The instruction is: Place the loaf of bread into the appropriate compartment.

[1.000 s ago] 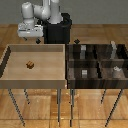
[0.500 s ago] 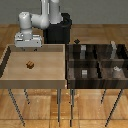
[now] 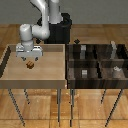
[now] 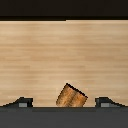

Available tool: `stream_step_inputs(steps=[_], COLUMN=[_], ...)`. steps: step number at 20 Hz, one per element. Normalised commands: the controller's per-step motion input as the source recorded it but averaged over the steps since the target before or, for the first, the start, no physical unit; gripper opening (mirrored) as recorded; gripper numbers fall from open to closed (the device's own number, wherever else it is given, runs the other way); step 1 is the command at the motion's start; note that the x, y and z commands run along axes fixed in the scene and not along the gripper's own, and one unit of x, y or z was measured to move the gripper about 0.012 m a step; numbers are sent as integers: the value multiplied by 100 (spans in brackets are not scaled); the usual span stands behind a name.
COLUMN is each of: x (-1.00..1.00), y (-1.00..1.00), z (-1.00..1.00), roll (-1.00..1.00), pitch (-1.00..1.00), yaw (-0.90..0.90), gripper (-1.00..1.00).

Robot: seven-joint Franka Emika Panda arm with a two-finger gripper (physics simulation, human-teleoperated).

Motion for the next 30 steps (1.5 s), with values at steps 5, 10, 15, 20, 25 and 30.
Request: stream_step_inputs(steps=[5,10,15,20,25,30], x=[0,0,0,0,0,0], y=[-20,0,0,0,0,0], z=[-20,-40,-40,0,40,100], roll=[0,0,0,0,0,0], pitch=[0,0,0,0,0,0], yaw=[0,0,0,0,0,0], gripper=[100,100,-100,-100,-100,-100])
